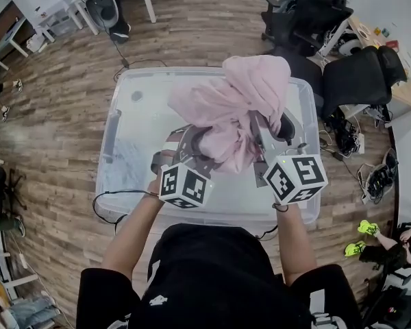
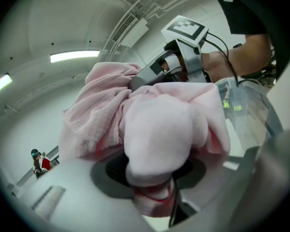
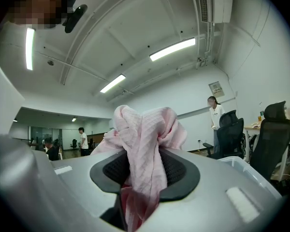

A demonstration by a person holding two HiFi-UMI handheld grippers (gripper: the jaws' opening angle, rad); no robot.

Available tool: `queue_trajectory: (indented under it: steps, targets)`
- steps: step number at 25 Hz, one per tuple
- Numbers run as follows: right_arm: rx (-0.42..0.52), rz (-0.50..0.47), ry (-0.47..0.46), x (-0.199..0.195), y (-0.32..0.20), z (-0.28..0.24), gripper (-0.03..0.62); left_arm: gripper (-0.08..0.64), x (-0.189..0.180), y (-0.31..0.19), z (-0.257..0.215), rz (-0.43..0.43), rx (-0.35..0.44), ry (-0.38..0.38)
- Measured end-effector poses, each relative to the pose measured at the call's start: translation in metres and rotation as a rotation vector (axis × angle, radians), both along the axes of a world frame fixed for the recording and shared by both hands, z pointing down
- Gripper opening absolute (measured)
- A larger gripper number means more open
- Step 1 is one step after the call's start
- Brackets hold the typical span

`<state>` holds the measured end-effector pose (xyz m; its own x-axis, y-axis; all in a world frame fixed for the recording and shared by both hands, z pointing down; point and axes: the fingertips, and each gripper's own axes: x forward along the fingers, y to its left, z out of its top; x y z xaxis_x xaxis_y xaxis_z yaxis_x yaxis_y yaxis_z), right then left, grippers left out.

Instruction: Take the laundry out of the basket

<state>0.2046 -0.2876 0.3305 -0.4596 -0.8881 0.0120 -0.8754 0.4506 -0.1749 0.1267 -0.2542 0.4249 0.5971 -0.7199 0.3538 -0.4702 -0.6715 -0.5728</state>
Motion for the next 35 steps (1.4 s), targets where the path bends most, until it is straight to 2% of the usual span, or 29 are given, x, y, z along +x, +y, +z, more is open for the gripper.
queue_trajectory:
  steps: [8, 17, 26, 35]
  targets:
    - [0.044, -0.014, 0.029, -0.036, 0.032, -0.02, 0.153, 0.192, -0.033, 0.026, -0.017, -0.015, 0.032, 0.044]
    - [0.087, 0.015, 0.05, -0.069, 0.082, -0.039, 0.153, 0.192, -0.065, 0.069, -0.033, -0.003, 0.07, 0.077]
    - [0.131, 0.065, 0.03, -0.07, 0.126, -0.066, 0.153, 0.192, -0.072, 0.099, -0.069, 0.051, 0.174, 0.027]
    - [0.151, 0.071, 0.041, -0.087, 0.176, -0.073, 0.153, 0.192, -0.087, 0.148, -0.074, 0.05, 0.187, 0.036]
